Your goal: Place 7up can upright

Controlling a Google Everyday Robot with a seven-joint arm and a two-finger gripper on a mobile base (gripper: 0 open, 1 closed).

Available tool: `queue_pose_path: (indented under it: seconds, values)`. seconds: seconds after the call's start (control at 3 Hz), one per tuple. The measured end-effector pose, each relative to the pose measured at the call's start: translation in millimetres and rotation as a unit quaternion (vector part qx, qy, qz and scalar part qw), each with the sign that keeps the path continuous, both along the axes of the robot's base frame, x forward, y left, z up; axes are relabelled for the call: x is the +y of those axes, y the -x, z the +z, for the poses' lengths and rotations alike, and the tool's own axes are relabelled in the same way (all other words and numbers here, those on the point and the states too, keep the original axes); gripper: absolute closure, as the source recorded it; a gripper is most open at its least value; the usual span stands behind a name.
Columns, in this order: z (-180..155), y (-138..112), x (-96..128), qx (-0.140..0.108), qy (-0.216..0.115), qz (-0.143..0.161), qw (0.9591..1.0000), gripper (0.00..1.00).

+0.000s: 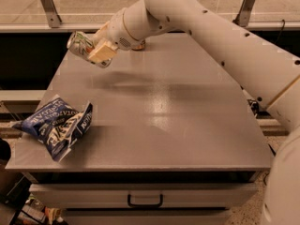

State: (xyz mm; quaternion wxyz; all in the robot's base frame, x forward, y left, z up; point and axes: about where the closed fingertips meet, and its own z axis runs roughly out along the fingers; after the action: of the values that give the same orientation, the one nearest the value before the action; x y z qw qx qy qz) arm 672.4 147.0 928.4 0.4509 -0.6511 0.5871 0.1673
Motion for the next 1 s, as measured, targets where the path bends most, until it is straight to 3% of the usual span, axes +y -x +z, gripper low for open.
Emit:
queue_pose_path:
  seconds: [0.33,1.0]
  values:
    - [-9.1,4.0,3.6,0.001,-0.036,0.008,0.9993,1.00]
    - [-11.0,2.8,9.0,-0.009,-0.125,0.012,0.9920,1.00]
